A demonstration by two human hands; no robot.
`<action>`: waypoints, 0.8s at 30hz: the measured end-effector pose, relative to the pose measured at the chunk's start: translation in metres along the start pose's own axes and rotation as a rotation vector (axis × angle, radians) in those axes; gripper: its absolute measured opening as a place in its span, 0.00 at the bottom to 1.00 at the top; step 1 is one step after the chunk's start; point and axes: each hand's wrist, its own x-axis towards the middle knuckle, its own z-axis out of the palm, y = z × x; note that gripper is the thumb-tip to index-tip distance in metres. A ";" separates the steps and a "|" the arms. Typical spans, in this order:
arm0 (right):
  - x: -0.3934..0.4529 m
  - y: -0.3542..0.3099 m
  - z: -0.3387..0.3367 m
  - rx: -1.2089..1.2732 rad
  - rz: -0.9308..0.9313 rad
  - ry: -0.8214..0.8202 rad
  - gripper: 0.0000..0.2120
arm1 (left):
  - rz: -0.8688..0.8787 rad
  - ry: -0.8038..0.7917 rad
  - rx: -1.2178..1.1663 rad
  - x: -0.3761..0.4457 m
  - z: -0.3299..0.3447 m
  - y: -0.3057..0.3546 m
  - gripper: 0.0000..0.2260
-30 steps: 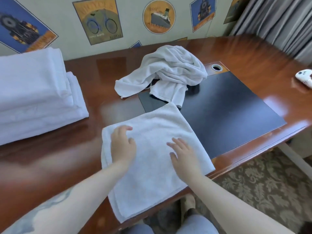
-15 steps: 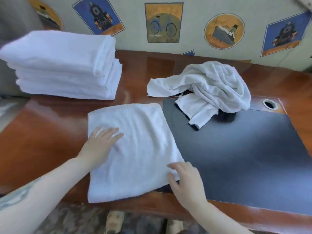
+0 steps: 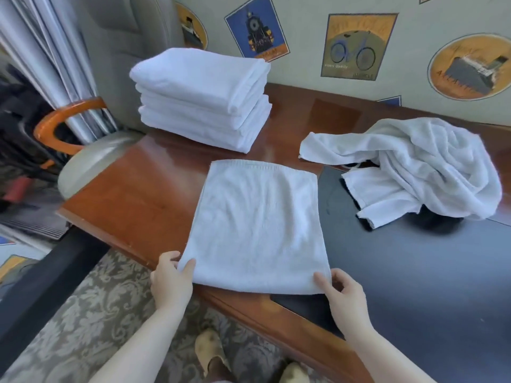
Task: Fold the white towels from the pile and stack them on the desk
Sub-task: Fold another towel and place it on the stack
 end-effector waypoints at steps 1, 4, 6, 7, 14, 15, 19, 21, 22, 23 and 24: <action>-0.002 0.000 -0.003 0.051 0.011 -0.006 0.13 | -0.042 -0.024 -0.013 -0.003 -0.001 -0.002 0.11; -0.005 0.001 -0.012 0.119 0.031 -0.038 0.11 | -0.055 -0.022 0.062 -0.015 0.002 -0.015 0.09; -0.005 0.002 -0.019 0.141 0.037 -0.036 0.11 | -0.044 -0.006 -0.033 -0.021 0.002 -0.023 0.10; -0.004 0.003 -0.023 0.138 0.030 -0.045 0.11 | -0.047 -0.005 -0.062 -0.024 0.001 -0.026 0.10; -0.009 0.027 -0.032 -0.392 -0.103 0.032 0.14 | -0.206 -0.130 -0.161 -0.039 -0.001 -0.051 0.07; -0.011 0.026 -0.032 -0.436 -0.104 0.066 0.15 | -0.278 -0.169 -0.219 -0.041 -0.003 -0.050 0.08; -0.018 0.025 -0.032 -0.591 -0.089 0.082 0.14 | -0.584 -0.355 -0.562 -0.051 -0.007 -0.045 0.12; -0.020 0.021 -0.034 -0.614 -0.072 0.063 0.14 | -0.645 -0.379 -0.675 -0.054 -0.008 -0.046 0.11; -0.021 0.020 -0.036 -0.607 -0.062 0.052 0.14 | -0.657 -0.375 -0.698 -0.056 -0.008 -0.048 0.10; -0.021 0.019 -0.039 -0.598 -0.055 0.038 0.14 | -0.668 -0.373 -0.708 -0.058 -0.009 -0.049 0.10; -0.023 0.019 -0.043 -0.586 -0.043 0.013 0.14 | -0.682 -0.374 -0.713 -0.061 -0.011 -0.051 0.10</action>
